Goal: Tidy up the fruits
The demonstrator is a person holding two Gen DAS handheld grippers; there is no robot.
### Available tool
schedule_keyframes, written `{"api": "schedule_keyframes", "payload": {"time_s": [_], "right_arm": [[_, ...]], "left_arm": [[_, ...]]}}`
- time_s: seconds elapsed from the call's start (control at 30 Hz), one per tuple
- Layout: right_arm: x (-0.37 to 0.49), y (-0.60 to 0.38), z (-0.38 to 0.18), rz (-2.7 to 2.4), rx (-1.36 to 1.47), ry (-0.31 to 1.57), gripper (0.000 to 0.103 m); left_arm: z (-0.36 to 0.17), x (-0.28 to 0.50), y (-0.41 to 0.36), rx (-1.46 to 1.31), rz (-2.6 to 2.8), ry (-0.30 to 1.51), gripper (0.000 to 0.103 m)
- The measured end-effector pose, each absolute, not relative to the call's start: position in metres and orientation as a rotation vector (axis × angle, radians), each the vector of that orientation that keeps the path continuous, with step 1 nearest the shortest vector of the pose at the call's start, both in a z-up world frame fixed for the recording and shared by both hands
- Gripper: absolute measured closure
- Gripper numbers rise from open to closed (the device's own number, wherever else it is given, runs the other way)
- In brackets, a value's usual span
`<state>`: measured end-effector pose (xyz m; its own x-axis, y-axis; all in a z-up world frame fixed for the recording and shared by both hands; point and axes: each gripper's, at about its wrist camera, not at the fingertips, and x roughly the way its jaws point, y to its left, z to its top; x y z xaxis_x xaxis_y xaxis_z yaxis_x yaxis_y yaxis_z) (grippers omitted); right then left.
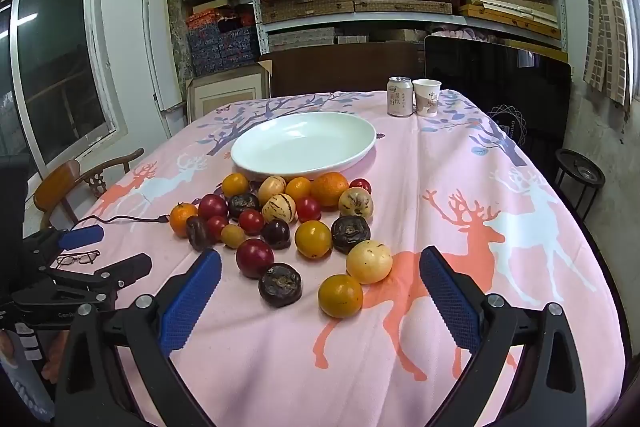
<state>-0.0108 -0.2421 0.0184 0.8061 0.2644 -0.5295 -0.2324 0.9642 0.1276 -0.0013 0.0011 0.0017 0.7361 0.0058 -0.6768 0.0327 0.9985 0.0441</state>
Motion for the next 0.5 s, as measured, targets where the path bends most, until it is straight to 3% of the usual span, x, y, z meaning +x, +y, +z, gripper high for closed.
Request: {"api": "schedule_keyframes", "payload": {"time_s": [0.5], "right_arm": [[-0.0085, -0.2445, 0.0148, 0.272, 0.069, 0.599, 0.003]], "left_arm": [[-0.0070, 0.0025, -0.0006, 0.037, -0.032, 0.784, 0.004]]}}
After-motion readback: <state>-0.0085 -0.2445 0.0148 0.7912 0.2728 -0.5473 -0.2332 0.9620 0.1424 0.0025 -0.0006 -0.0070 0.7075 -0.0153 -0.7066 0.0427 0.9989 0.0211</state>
